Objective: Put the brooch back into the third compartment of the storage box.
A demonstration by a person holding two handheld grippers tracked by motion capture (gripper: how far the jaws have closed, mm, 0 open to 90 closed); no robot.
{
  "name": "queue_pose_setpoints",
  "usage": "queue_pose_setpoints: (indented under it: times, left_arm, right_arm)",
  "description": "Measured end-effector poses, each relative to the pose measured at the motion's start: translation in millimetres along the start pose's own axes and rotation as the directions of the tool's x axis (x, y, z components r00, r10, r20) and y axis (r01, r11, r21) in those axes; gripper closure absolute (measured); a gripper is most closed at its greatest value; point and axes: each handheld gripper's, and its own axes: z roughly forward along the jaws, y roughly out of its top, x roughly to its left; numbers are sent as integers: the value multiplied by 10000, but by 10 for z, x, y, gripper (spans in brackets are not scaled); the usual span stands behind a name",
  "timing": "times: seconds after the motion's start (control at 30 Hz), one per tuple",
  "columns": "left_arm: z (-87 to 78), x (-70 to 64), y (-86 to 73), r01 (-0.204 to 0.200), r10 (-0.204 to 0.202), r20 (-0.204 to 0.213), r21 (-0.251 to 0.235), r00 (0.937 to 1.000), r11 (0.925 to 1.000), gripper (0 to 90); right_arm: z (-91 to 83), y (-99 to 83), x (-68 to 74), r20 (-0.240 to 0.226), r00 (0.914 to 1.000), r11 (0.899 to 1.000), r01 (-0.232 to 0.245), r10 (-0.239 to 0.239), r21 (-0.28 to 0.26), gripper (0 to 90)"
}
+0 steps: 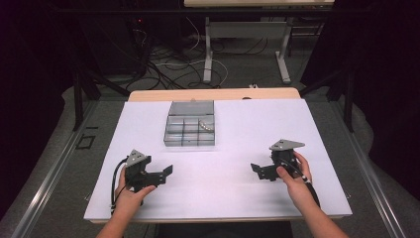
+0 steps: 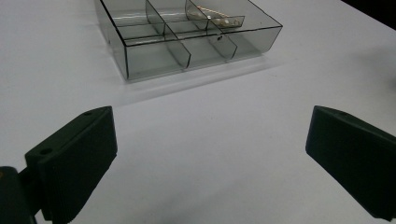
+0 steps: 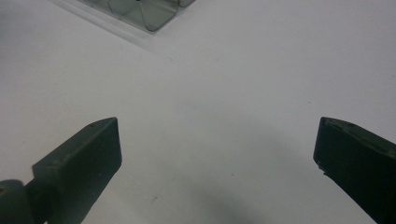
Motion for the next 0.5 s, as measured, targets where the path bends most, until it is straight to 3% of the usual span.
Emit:
queue_pose_setpoints:
  times: [0.17,0.5]
  left_arm:
    - [7,-6,4,15,-15,-12,-7,10000,10000,22]
    - [-2,7,-6,24,-24,-55,-42,10000,10000,22]
  right_arm:
    - [-48,-78,-119,182,9977,9978,-654,657,-124,13]
    - [-72,-183,-319,561,9930,9941,-1023,1042,-348,14]
